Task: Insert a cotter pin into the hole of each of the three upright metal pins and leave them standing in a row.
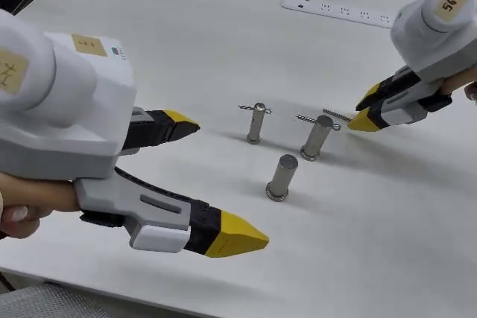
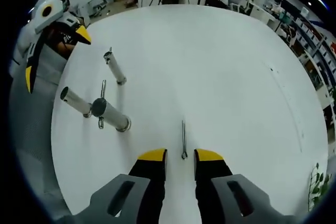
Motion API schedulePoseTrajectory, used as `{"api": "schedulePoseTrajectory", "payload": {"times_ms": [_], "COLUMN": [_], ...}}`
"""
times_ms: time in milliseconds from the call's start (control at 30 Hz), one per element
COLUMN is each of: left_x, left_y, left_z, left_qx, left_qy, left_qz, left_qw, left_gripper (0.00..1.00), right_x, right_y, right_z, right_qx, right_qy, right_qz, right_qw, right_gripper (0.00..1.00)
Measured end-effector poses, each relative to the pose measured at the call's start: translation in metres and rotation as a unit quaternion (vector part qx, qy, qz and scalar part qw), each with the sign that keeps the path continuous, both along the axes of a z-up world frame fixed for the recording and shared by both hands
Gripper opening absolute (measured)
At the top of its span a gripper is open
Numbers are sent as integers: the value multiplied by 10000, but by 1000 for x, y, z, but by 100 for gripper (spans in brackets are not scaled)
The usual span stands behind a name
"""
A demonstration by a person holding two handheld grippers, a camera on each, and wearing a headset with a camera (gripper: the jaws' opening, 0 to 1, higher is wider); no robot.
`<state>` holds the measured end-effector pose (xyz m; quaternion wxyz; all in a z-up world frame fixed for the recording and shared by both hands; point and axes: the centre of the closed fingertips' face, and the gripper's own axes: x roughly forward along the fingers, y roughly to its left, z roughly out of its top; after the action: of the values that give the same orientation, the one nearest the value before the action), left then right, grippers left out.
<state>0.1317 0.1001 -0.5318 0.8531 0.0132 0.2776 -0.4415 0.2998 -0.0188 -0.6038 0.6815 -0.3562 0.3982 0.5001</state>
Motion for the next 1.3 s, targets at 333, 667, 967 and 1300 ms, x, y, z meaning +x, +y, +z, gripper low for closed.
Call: {"api": "schedulePoseTrajectory", "payload": {"times_ms": [333, 667, 967, 1300], "left_x": [1, 3, 9, 22], "left_y": [-3, -3, 1, 14], "left_z": [2, -1, -1, 0], "left_qx": [-4, -49, -75, -126], "left_qy": [-40, -15, -44, -112], "left_qz": [55, 61, 107, 157], "left_qw": [10000, 10000, 9999, 9997], "left_gripper": [95, 95, 93, 91], "right_x": [2, -3, -1, 12], "right_y": [1, 4, 3, 4], "right_z": [-2, -8, -8, -12], "right_qx": [-104, -341, -529, -1284], "right_qy": [71, 128, 414, 572], "right_qz": [65, 257, 382, 1085], "right_qw": [9999, 9990, 9970, 9841], "right_gripper": [8, 8, 2, 0]}}
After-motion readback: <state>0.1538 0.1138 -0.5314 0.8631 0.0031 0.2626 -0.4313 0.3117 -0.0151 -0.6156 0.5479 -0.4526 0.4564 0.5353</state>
